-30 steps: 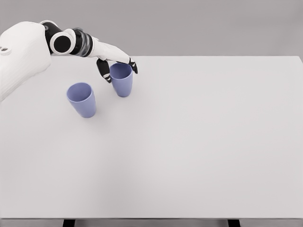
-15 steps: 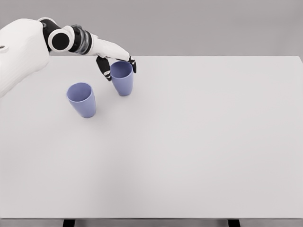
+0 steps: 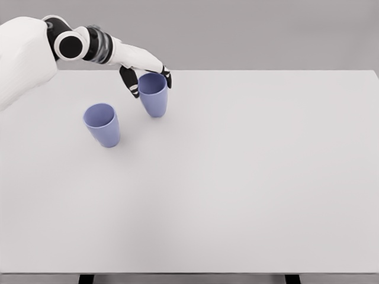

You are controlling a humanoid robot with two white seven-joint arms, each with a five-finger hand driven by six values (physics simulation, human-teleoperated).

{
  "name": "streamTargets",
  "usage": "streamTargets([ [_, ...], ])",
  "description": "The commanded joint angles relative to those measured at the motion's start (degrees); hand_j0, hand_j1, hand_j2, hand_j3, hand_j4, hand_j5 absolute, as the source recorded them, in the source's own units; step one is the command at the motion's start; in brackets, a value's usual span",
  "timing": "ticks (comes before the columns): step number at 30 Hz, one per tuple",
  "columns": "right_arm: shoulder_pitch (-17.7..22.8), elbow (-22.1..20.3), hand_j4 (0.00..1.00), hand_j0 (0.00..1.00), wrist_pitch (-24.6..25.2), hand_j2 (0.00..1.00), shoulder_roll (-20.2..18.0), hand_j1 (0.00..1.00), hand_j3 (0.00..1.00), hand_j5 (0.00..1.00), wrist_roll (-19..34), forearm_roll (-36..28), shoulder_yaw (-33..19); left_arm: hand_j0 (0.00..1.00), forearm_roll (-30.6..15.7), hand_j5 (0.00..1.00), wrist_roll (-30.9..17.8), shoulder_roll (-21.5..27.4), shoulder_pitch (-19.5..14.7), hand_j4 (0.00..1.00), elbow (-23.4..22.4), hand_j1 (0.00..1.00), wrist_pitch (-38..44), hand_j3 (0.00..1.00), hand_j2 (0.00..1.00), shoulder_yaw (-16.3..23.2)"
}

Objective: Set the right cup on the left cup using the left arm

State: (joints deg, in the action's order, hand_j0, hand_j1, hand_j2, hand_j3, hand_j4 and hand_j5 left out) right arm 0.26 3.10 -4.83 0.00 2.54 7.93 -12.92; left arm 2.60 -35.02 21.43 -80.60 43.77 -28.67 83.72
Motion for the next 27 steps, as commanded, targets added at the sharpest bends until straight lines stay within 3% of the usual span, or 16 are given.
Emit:
streamTargets([
  [1,0.0,0.06,1.0,1.0,0.0,1.0,0.0,1.0,1.0,1.0,0.01,-0.02,0.0,0.74,-0.22,0.74,0.02,0.64,-0.09,0.74,1.31,0.74,0.11,0.74,0.74,-0.13],
  [27,0.0,0.06,1.0,1.0,0.0,1.0,0.0,1.0,1.0,1.0,0.01,-0.02,0.0,0.74,-0.58,0.74,0.02,9.16,-1.76,0.74,11.68,0.74,0.46,0.74,0.74,-1.72],
])
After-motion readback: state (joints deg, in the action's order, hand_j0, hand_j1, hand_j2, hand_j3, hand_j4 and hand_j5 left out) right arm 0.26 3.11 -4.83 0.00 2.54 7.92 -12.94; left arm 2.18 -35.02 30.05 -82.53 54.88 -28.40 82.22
